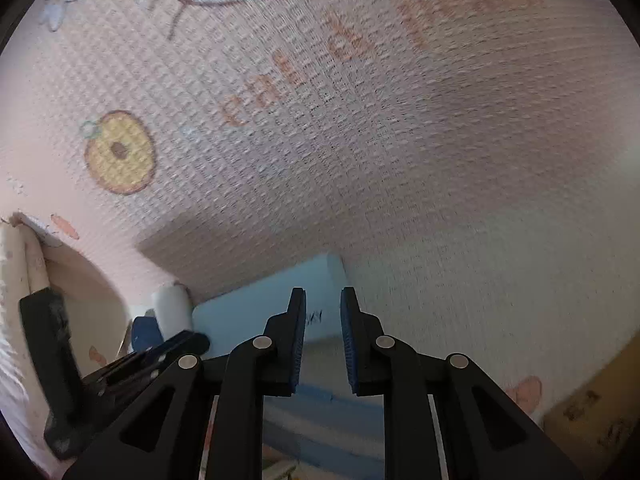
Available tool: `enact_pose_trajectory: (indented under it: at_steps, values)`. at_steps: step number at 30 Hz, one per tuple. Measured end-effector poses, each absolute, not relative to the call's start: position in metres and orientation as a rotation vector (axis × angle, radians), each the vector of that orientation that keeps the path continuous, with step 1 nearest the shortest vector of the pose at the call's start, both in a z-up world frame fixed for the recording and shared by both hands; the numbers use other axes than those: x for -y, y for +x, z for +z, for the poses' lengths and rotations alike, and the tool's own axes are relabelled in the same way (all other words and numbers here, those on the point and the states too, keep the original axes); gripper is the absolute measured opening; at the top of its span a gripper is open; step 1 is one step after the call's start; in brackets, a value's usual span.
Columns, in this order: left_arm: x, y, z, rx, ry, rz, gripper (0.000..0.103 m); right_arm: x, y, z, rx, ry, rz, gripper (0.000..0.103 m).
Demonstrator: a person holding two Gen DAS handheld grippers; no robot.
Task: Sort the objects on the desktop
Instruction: 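Close the left gripper on the light-blue LUCKY pencil case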
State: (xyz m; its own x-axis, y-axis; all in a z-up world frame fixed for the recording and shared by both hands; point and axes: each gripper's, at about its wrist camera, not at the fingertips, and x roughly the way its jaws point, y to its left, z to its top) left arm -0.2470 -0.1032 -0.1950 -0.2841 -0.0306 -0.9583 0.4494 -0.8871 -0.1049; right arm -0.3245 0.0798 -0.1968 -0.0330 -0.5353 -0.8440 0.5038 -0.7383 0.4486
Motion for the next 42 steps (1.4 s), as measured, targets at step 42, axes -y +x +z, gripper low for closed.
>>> enact_pose_trajectory:
  at_steps: [42]
  values:
    - [0.055,-0.304,-0.203,-0.349,1.883,-2.312,0.074,-0.106,-0.275,-0.214,-0.003,1.575,-1.908,0.042]
